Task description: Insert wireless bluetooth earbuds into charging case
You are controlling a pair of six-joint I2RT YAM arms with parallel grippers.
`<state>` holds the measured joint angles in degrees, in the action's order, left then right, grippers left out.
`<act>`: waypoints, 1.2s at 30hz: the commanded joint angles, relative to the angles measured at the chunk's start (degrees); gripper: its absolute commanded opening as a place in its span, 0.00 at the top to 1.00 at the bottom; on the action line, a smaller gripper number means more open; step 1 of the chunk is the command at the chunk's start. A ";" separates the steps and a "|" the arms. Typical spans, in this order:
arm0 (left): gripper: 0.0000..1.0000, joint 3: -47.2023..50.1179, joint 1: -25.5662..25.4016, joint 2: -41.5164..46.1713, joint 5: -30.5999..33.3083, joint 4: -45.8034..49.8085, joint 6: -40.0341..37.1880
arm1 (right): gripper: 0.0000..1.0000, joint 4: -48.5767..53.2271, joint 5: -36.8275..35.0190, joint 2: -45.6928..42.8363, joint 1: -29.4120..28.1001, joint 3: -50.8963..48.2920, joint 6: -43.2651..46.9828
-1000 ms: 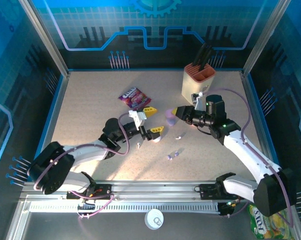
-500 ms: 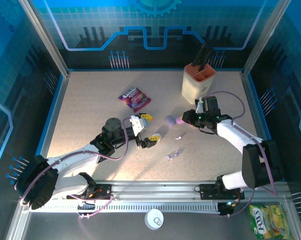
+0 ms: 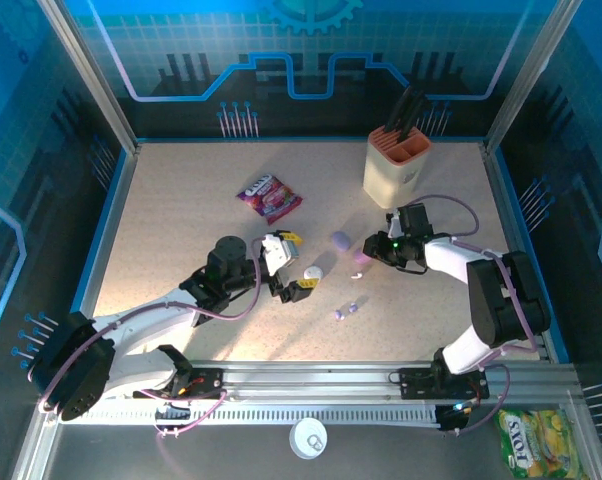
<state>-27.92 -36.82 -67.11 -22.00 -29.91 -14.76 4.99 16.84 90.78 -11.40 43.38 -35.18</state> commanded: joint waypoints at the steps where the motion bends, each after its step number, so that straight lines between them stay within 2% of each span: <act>1: 0.01 -2.85 0.12 0.52 1.78 3.35 1.00 | 0.59 1.14 -2.07 -0.47 0.83 -0.66 1.61; 5: 0.01 -3.27 0.96 -0.04 4.84 4.09 3.43 | 0.41 5.06 -5.80 -4.19 0.36 -0.03 4.32; 8: 0.01 -0.94 3.38 -0.23 5.45 -0.90 8.54 | 0.35 9.55 -9.77 -6.77 -1.56 2.15 8.17; 10: 0.01 1.64 5.09 -0.27 8.04 -6.31 13.61 | 0.34 11.98 -11.87 -7.73 -3.79 4.35 11.97; 14: 0.01 4.11 7.83 -0.04 8.82 -10.47 19.08 | 0.32 16.13 -16.10 -5.53 -9.17 11.04 19.69; 21: 0.01 1.34 11.26 0.62 9.85 -2.71 28.12 | 0.30 22.07 -22.34 6.06 -16.06 22.70 28.77; 25: 0.01 0.83 12.20 0.69 9.13 -0.97 31.44 | 0.29 25.10 -21.04 12.05 -16.42 27.96 29.70; 29: 0.01 1.68 12.31 0.38 8.23 -3.81 33.16 | 0.29 26.59 -21.69 15.91 -16.46 30.85 31.13; 36: 0.01 1.91 12.22 0.58 8.23 -3.55 31.75 | 0.37 27.08 -19.44 19.89 -16.55 32.29 31.31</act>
<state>-25.23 -24.84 -67.11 -13.10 -32.51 16.60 29.93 -3.84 109.23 -27.73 74.06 -4.73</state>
